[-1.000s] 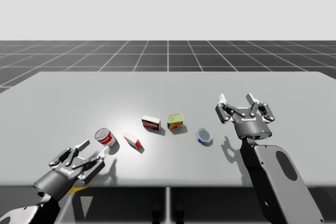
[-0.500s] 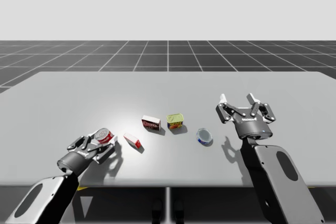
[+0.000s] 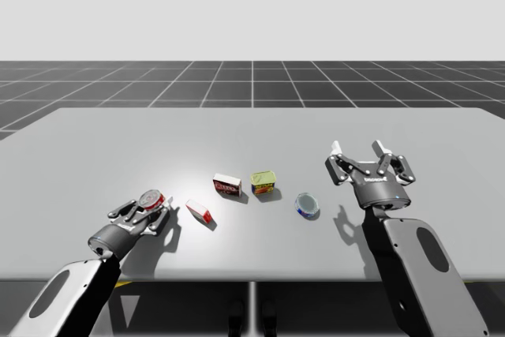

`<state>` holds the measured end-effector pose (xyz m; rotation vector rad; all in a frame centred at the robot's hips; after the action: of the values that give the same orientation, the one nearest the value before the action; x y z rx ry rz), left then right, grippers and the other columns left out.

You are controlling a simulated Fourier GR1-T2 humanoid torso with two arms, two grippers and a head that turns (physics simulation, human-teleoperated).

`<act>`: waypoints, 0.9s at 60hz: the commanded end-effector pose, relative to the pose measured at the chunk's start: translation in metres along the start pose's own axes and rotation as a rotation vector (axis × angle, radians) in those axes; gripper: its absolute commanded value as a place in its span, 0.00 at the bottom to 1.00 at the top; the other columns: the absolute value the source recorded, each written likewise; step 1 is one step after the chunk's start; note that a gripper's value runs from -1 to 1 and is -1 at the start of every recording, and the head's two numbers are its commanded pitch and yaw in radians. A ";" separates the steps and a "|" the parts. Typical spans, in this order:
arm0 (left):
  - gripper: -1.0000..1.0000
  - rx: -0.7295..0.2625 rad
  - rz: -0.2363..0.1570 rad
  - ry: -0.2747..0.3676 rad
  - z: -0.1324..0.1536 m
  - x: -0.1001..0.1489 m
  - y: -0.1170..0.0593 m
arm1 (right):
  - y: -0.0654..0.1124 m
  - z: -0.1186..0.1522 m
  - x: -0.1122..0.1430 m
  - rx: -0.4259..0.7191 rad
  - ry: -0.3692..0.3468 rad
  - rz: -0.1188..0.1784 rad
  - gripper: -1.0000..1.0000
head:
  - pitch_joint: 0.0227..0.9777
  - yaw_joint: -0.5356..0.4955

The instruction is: Pick up the tomato soup can and lift it.

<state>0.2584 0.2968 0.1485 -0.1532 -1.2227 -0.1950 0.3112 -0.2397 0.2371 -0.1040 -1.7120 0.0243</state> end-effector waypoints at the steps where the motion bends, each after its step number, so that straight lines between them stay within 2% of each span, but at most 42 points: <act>1: 1.00 -0.094 -0.018 0.042 -0.001 -0.012 -0.008 | -0.001 0.000 0.000 -0.002 -0.001 0.000 0.00 | 0.56 0.98; 11: 1.00 -0.095 -0.029 0.040 -0.001 -0.014 -0.009 | -0.002 0.000 0.000 -0.004 0.000 -0.002 0.00 | 0.46 0.99; 20: 1.00 -0.094 -0.054 0.033 0.000 -0.008 -0.011 | -0.002 0.000 0.000 -0.003 0.000 -0.003 0.00 | 0.45 0.99; 25: 1.00 -0.088 -0.072 0.015 0.004 0.003 -0.011 | -0.002 0.000 0.000 -0.010 0.000 -0.006 0.00 | 0.46 0.99; 32: 1.00 -0.085 -0.108 -0.030 0.014 0.033 -0.010 | -0.003 -0.001 0.000 -0.009 0.001 -0.005 0.00 | 0.46 0.99; 38: 1.00 -0.081 -0.163 -0.070 0.021 0.056 -0.009 | -0.004 -0.001 0.000 -0.018 -0.001 -0.002 0.00 | 0.46 0.99; 43: 1.00 -0.068 -0.192 -0.097 0.025 0.070 -0.007 | -0.004 -0.001 0.000 -0.023 0.000 -0.001 0.00 | 0.46 0.99; 44: 1.00 -0.067 -0.198 -0.105 0.027 0.075 -0.007 | -0.002 -0.001 0.000 -0.029 -0.010 0.015 0.00 | 0.46 1.00; 54: 1.00 -0.050 -0.245 -0.169 0.035 0.107 -0.005 | -0.003 -0.002 0.000 -0.024 0.002 0.002 0.00 | 0.45 1.00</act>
<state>0.2503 0.3037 0.2184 -0.0143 -1.3140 -0.3045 0.3124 -0.2425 0.2374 -0.1225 -1.7139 0.0096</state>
